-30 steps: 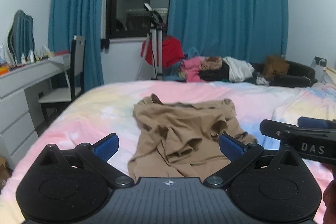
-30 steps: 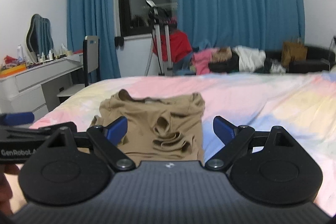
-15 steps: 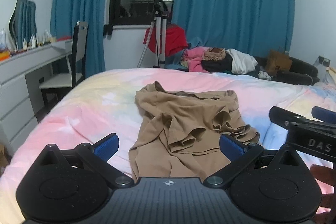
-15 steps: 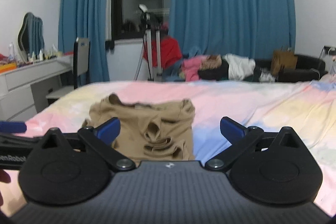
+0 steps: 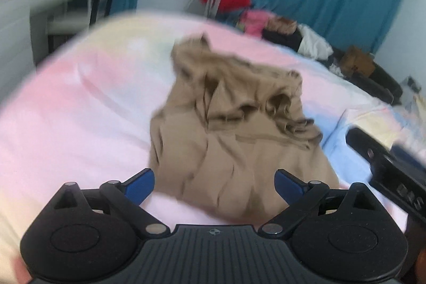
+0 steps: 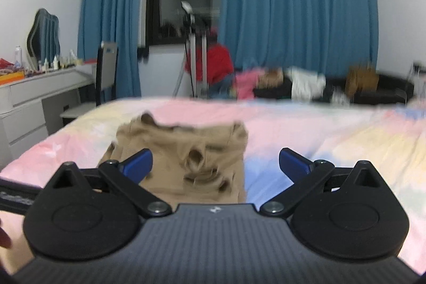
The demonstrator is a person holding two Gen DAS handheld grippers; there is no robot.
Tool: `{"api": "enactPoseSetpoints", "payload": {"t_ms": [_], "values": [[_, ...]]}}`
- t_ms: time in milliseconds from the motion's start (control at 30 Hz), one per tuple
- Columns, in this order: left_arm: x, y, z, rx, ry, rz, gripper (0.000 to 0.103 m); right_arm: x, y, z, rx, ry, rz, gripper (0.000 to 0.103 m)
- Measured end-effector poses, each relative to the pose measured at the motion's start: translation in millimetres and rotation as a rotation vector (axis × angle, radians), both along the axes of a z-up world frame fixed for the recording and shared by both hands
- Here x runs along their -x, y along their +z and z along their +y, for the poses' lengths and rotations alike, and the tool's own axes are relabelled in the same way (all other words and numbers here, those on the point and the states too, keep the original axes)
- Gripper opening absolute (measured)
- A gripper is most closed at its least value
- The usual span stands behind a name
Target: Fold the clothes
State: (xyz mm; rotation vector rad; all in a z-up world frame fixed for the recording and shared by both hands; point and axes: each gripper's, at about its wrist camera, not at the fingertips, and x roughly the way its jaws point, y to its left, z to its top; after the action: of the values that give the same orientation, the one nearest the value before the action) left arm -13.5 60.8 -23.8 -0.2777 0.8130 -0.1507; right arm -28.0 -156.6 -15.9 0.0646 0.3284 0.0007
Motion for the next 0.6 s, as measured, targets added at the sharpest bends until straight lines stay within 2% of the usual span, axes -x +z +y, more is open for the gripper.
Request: {"api": "enactPoseSetpoints", "payload": {"t_ms": [100, 200, 233, 300, 367, 433, 467, 533, 600], "values": [[-9.7, -19.8, 22.0, 0.203, 0.057, 0.141, 0.088, 0.6, -4.1, -16.2, -0.206, 0.041, 0.122, 0.103], [-17.7, -41.4, 45.2, 0.419, 0.119, 0.244, 0.082, 4.3, -13.4, -41.0, -0.521, 0.046, 0.275, 0.103], [-20.4, -48.6, 50.8, 0.480, 0.134, 0.270, 0.077, 6.6, -20.1, -49.0, -0.636, 0.063, 0.305, 0.103], [-24.7, -59.3, 57.6, 0.549, 0.174, 0.295, 0.067, 6.2, -38.5, -53.9, -0.763, 0.072, 0.367, 0.103], [-28.2, -65.3, 61.5, 0.590, 0.203, 0.293, 0.058, -3.9, -59.9, -56.8, -0.851, 0.062, 0.442, 0.101], [-31.3, -66.3, 63.0, 0.607, 0.221, 0.271, 0.050, -14.4, -78.9, -61.4, -0.929, 0.027, 0.513, 0.090], [-31.8, -66.1, 64.5, 0.609, 0.229, 0.259, 0.046, -16.1, -84.0, -63.2, -0.958, 0.009, 0.529, 0.083], [-32.7, -65.6, 67.3, 0.614, 0.246, 0.234, 0.027, -18.2, -93.0, -67.1, -1.020, -0.023, 0.551, 0.082], [-31.6, -63.8, 69.8, 0.615, 0.257, 0.210, 0.017, -16.8, -96.6, -71.1, -1.069, -0.035, 0.536, 0.073]]}}
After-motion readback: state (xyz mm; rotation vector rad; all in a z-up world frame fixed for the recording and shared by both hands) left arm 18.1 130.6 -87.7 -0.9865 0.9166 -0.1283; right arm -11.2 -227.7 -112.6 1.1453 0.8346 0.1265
